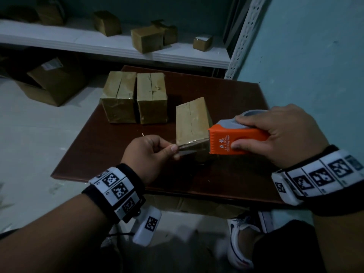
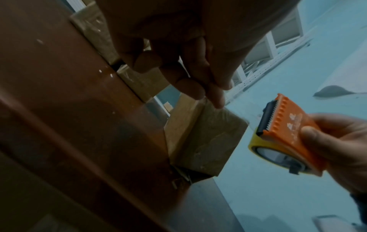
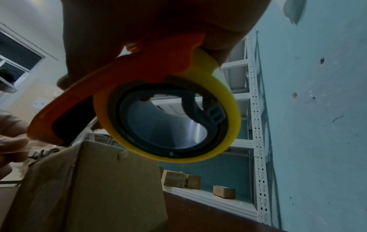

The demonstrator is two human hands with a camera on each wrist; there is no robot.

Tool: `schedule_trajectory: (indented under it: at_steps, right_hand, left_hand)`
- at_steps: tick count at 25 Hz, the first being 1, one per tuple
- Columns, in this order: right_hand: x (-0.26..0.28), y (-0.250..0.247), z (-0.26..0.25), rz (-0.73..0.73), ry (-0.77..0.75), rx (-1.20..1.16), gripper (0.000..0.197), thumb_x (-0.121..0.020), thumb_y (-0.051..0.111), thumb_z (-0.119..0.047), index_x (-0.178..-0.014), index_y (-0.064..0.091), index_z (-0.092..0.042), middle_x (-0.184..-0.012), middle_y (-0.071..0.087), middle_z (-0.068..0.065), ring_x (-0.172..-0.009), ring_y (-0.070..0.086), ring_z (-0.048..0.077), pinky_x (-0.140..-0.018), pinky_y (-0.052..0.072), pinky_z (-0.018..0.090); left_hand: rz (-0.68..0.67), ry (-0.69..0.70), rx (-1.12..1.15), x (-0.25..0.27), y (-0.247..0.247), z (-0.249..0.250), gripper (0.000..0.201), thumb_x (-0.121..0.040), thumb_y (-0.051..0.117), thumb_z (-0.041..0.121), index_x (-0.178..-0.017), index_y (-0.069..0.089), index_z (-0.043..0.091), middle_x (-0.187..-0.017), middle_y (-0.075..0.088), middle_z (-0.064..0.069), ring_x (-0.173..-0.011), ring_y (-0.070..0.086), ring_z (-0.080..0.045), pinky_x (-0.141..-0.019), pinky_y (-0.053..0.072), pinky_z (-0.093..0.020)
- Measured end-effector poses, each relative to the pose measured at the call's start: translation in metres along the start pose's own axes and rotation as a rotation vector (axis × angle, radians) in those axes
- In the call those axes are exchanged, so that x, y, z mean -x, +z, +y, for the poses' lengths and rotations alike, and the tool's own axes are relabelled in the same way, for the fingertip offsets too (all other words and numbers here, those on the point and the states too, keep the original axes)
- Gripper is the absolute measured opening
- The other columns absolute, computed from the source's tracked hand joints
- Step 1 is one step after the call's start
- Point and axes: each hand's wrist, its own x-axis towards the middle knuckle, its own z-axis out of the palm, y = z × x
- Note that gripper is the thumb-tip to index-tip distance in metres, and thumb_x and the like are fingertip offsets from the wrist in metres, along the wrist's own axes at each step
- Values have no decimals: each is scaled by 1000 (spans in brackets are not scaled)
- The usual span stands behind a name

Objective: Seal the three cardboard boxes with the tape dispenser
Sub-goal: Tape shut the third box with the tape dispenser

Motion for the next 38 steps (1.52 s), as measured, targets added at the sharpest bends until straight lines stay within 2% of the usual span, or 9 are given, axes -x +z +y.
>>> schedule_trajectory:
  at_steps: [4,10,13,17,21,25,30,34,38]
  right_hand:
    - [-5,7,1,-44,18,69,78,-83,49,-83,-128,75,-24,-113,79,3,-89,72,30,-86,51,46]
    - [-9,10,8,-22,55,163,77,-86,47,-80,-129,75,-23,-108,80,6,-88,71,33,-86,48,46]
    - [-8,11,14,-23,83,160,74,-85,50,-79,-130,74,-24,-111,79,5,-88,70,32,-86,46,44]
    - [-5,16,20,-32,94,154,74,-85,51,-78,-129,74,-24,-107,80,5,-86,69,31,-84,46,44]
    - [-1,20,32,-11,109,113,74,-84,51,-79,-129,74,-26,-109,80,3,-85,68,30,-84,46,43]
    - [3,23,48,-3,117,102,74,-84,52,-79,-127,75,-24,-108,80,4,-83,68,30,-83,46,43]
    - [11,31,70,-13,148,40,69,-81,59,-76,-126,76,-26,-113,79,0,-82,66,27,-83,44,40]
    - [16,34,78,9,176,-23,65,-80,71,-72,-123,77,-25,-107,79,2,-79,66,27,-80,42,37]
    - [22,38,84,-27,267,-171,66,-79,68,-74,-129,74,-31,-105,78,-1,-82,53,12,-82,37,32]
  left_hand:
    - [28,-50,-15,-8,10,-5,19,-91,78,39,-76,75,28,-73,74,19,-66,67,2,-56,48,-16]
    - [44,-109,-172,-19,7,-7,29,-91,74,51,-78,70,25,-77,71,7,-78,69,-11,-64,53,-30]
    - [126,69,-228,-21,2,4,30,-86,74,56,-100,67,31,-98,68,14,-91,64,-5,-74,54,-27]
    - [84,499,-457,-52,11,27,92,-74,61,84,-142,57,23,-147,56,3,-139,48,-19,-114,43,-48]
    - [-244,583,-694,-87,31,42,128,-65,47,99,-164,27,21,-174,18,-2,-162,4,-21,-129,7,-57]
    - [-399,577,-675,-107,48,49,114,-73,45,93,-163,32,25,-174,18,0,-162,2,-19,-129,2,-60]
    - [-405,494,-752,-109,68,70,119,-63,41,100,-157,45,27,-172,26,6,-161,9,-17,-130,-3,-54]
    - [-418,474,-795,-114,83,80,98,-75,53,85,-153,49,26,-170,31,6,-161,11,-16,-129,-5,-57]
    - [-442,498,-780,-123,81,77,96,-71,48,86,-149,54,30,-167,35,8,-159,17,-15,-129,-1,-59]
